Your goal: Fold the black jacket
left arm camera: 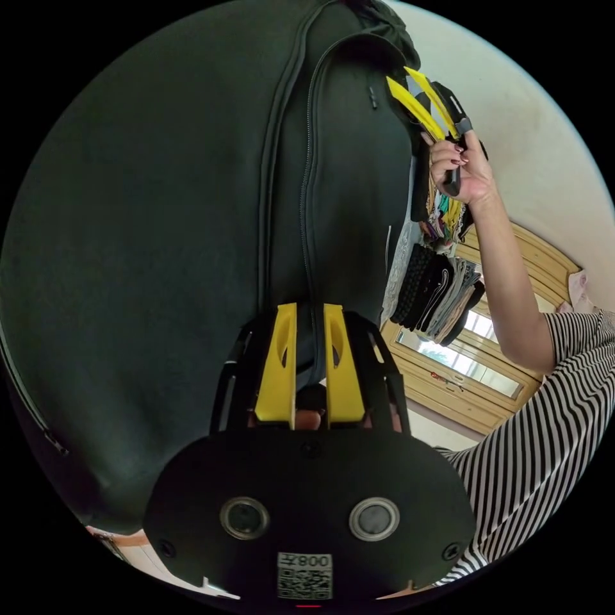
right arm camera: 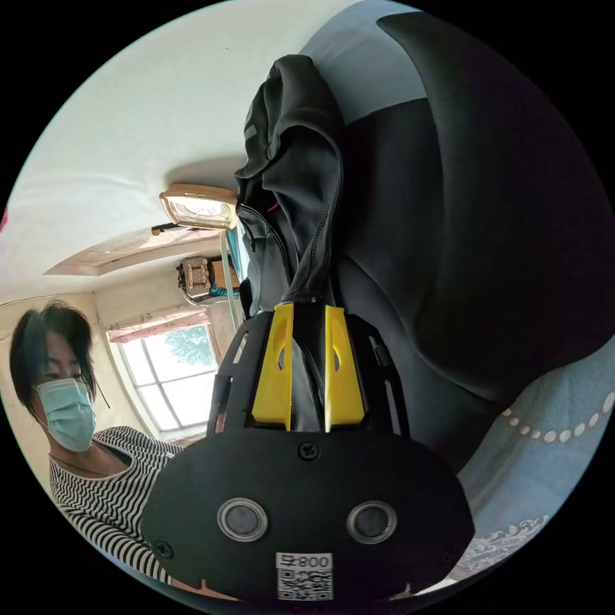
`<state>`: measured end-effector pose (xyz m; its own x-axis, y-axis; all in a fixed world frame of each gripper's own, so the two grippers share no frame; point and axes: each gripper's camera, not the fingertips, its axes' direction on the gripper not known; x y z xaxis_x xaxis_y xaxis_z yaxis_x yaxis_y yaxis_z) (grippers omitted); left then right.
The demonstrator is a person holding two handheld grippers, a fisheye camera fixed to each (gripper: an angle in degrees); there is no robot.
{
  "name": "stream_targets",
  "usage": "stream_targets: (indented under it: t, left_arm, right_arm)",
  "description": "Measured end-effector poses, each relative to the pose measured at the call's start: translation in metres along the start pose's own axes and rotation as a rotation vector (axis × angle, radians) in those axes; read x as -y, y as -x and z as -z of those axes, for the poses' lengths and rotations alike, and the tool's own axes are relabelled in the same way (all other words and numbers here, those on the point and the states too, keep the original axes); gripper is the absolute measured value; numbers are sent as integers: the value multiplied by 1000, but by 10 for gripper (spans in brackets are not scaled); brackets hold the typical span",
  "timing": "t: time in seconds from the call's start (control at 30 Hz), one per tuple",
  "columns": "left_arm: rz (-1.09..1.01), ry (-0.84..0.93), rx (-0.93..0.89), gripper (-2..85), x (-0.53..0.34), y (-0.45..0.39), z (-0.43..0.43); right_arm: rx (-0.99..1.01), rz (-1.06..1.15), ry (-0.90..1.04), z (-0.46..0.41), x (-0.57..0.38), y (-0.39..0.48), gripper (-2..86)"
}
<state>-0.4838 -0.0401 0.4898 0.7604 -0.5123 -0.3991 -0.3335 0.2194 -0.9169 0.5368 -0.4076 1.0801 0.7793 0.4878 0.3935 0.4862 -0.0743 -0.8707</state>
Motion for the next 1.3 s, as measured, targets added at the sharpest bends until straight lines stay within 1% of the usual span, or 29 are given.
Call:
stream_targets:
  t: [0.2,0.4,0.53,0.63,0.77,0.8,0.87,0.93,1.2,1.3]
  left_arm:
    - [-10,11,-29,46,-2,1,-8]
    - [1,-2,-48,31,-13,3,-8]
    - [-4,-2,-54,29,-22,4,-6]
    - [-5,-5,-49,28,-28,3,-5]
    - [-7,-9,-51,28,-38,4,-4]
    - [-8,-9,-51,27,-39,4,-4]
    - [-11,-8,-51,27,-45,3,-2]
    - [-20,-7,-56,26,-50,1,0]
    - [-97,-63,-122,24,-81,-23,43]
    - [-110,-87,-112,24,-93,-26,67]
  right_arm:
    - [88,-48,-51,7,0,-13,83]
    - [109,-51,-102,12,1,-12,84]
    - [169,-67,-140,21,-9,-17,106]
    - [175,-99,-155,26,-18,-25,110]
    - [206,-155,-195,28,-21,-37,96]
    - [208,-162,-207,27,-21,-40,80]
    - [200,-164,-177,22,-18,-43,63]
    - [212,-144,-139,16,-18,-41,48]
    - [226,4,-169,23,-17,-2,33]
    - [216,40,-166,15,-4,11,30]
